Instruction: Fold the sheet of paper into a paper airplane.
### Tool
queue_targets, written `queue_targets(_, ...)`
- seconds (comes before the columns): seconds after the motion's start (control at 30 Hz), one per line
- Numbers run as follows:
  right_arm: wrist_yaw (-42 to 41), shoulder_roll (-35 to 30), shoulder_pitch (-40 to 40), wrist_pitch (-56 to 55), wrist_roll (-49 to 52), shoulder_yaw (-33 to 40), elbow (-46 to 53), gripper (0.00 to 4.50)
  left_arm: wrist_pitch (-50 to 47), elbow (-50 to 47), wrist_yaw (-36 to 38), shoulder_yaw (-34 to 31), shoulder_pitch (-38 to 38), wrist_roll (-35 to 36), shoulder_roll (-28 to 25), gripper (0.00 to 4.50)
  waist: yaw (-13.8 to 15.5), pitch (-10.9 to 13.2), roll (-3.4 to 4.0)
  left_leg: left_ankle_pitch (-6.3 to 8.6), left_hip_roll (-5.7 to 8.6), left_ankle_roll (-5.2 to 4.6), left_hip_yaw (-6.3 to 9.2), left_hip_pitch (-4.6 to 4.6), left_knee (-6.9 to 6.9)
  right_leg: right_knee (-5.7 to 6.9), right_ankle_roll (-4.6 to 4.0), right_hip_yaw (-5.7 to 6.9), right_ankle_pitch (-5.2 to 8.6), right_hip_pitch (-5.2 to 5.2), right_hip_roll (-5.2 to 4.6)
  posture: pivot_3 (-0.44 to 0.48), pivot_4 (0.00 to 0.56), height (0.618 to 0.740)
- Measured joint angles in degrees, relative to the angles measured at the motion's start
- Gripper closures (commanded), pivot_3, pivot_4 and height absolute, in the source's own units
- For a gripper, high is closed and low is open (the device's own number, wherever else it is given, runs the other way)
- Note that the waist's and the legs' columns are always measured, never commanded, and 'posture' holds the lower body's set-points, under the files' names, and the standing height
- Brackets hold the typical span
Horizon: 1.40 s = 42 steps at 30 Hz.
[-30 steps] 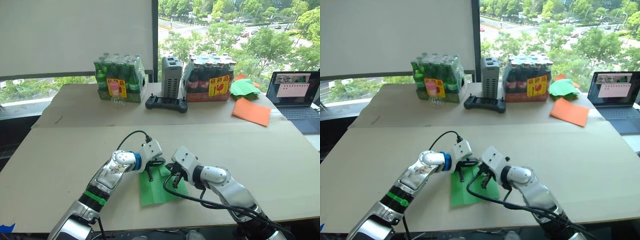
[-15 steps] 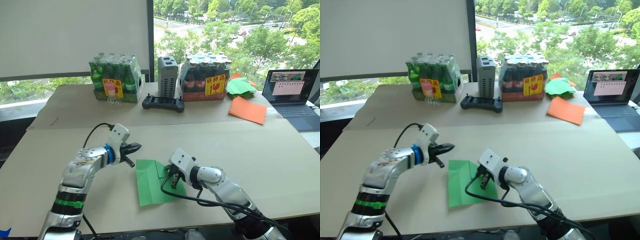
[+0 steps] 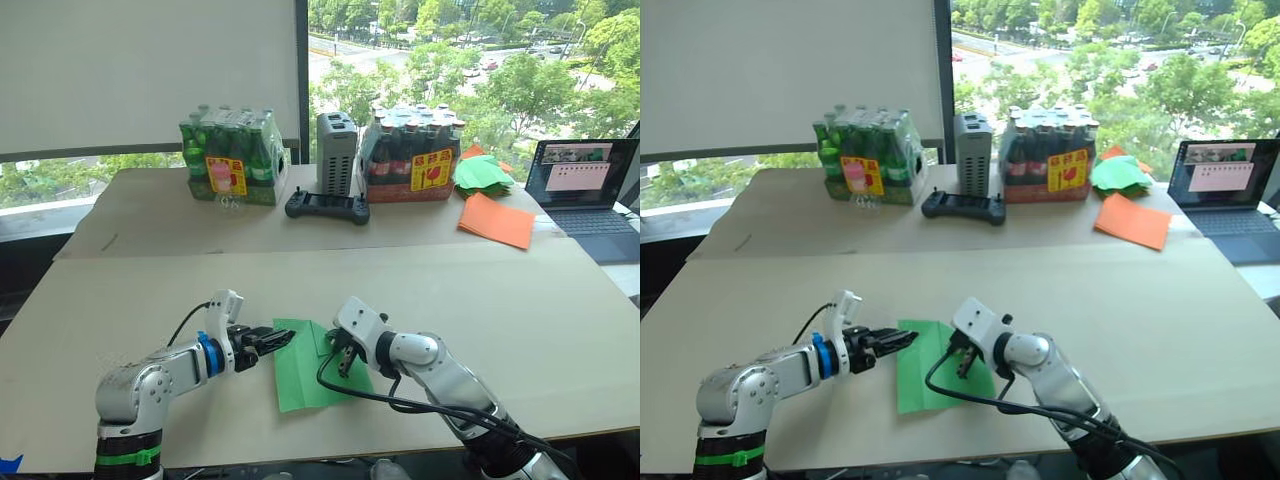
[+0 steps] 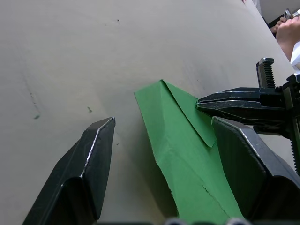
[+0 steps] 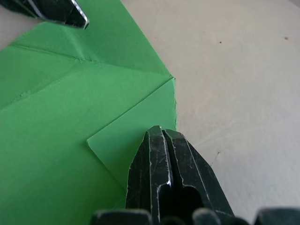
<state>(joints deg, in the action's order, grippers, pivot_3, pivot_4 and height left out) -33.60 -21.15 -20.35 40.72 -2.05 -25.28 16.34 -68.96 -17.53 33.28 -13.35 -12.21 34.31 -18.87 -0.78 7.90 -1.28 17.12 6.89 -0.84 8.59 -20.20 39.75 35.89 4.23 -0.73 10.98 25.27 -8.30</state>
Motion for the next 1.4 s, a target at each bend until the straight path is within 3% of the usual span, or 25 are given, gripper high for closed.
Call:
queue_targets(0.07, 0.0, 0.0, 0.0, 0.0, 0.0, 0.0, 0.0, 4.5, 0.1, -0.1, -0.8, 0.0, 0.1, 0.4, 0.2, 1.22, 0.1, 0.0, 0.0, 0.01, 0.0, -0.01, 0.0, 0.0, 0.01, 0.0, 0.0, 0.01, 0.0, -0.01, 0.0, 0.0, 0.15, 0.707)
queue_targets(0.4, 0.2, 0.2, 0.0, 0.9, -0.1, 0.0, 0.5, 4.5, 4.1, -0.1, -1.9, 2.3, -0.2, -0.2, -2.7, 4.42, 0.1, 0.0, 0.0, 0.0, 0.01, 0.0, 0.0, 0.0, 0.0, -0.01, 0.0, 0.0, 0.0, 0.0, 0.0, 0.0, 0.15, 0.707)
queue_targets(0.8, 1.0, 1.5, 0.3, 1.2, -0.1, -0.2, 0.6, 4.5, 11.2, -4.2, 2.3, 7.2, -0.6, 0.4, -6.6, 4.42, 0.0, 0.0, 0.01, 0.01, -0.01, 0.0, 0.0, 0.0, -0.03, -0.03, -0.01, 0.0, 0.01, 0.01, 0.0, 0.0, 0.15, 0.707)
queue_targets(0.97, 1.2, 2.4, 0.3, 2.0, 0.2, -0.1, 0.6, 4.5, 16.0, -4.0, 4.8, 13.6, 1.3, -3.2, -10.7, 4.42, 0.1, 0.0, 0.03, 0.02, 0.0, -0.03, -0.01, -0.01, -0.04, -0.04, -0.02, 0.0, 0.01, 0.01, 0.01, 0.0, 0.15, 0.707)
queue_targets(1.4, 2.1, 5.9, -1.9, 1.8, 1.7, 1.3, -2.4, 4.5, 22.9, -1.9, 7.4, 21.2, 1.2, -8.5, -13.1, 4.42, 0.1, 0.1, 0.07, 0.05, 0.01, -0.08, -0.01, -0.06, -0.06, -0.04, -0.02, 0.0, 0.02, 0.1, 0.0, 0.0, 0.15, 0.707)
